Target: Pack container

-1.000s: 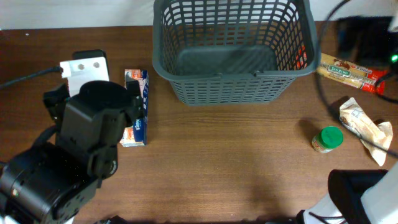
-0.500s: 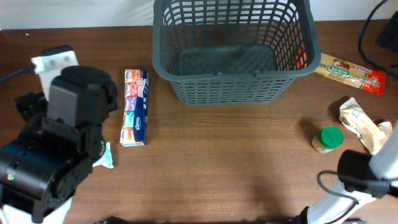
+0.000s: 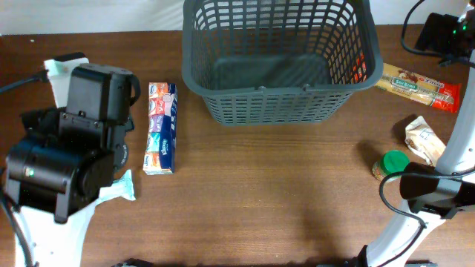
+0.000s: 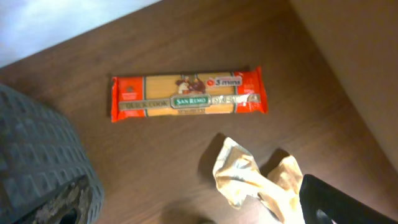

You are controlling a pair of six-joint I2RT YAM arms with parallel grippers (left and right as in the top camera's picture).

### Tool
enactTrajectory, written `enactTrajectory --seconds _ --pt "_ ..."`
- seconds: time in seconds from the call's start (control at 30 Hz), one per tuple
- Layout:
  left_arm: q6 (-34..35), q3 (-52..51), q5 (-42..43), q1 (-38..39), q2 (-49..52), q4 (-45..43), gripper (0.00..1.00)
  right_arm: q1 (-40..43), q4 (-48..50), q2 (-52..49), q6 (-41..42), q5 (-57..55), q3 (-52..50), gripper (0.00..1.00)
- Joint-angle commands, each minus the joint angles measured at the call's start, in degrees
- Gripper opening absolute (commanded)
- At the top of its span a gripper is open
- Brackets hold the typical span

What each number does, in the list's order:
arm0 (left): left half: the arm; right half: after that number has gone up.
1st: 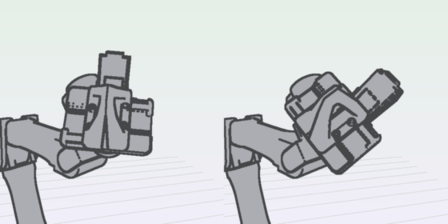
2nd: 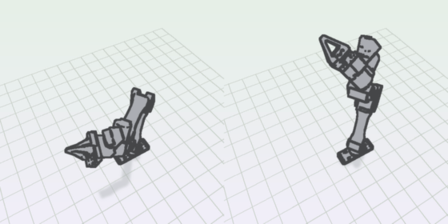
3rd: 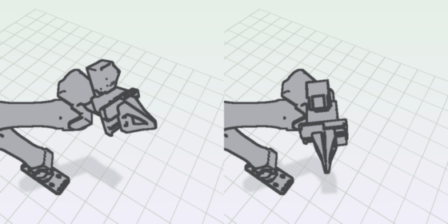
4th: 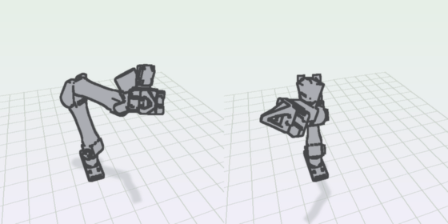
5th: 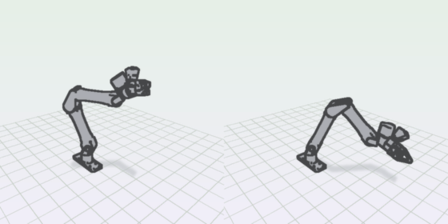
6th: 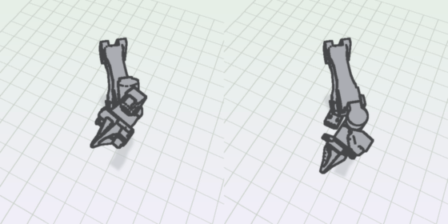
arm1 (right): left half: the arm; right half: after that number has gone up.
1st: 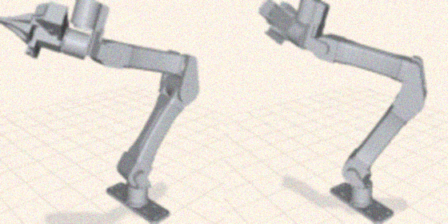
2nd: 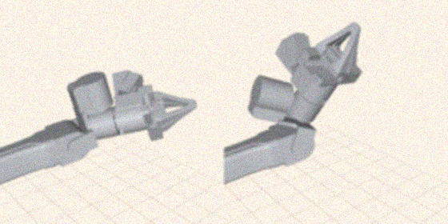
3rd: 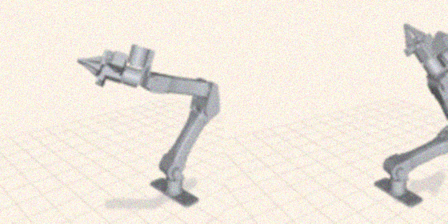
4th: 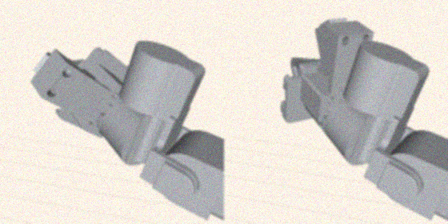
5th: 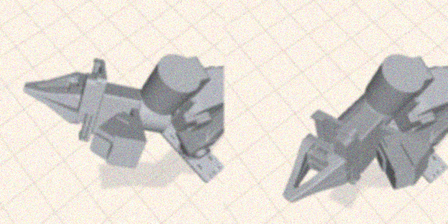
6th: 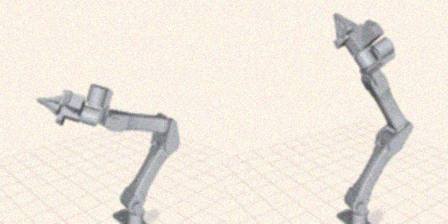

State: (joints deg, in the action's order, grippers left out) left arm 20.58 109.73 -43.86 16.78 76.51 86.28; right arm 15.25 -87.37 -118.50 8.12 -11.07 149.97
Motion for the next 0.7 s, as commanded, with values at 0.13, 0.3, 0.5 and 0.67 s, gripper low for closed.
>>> enactTrajectory --seconds 0.13,0.3,0.5,0.67 --pt "-0.44 0.02 3.04 -0.33 2.08 1.66 1.0 0.22 2.36 -2.82 -1.77 1.88 -0.2 0.99" --pt "-0.46 0.02 3.13 -0.33 2.36 2.56 0.99 0.44 2.16 -4.74 -2.14 1.84 -1.03 0.99" --pt "-0.46 0.02 3.13 -0.33 2.36 2.99 1.0 1.88 -0.61 -4.74 2.12 -3.74 -1.86 0.99" --pt "-0.46 0.02 2.43 -0.33 2.36 2.03 1.0 5.9 -7.39 -4.46 6.95 -5.44 -1.84 0.99"
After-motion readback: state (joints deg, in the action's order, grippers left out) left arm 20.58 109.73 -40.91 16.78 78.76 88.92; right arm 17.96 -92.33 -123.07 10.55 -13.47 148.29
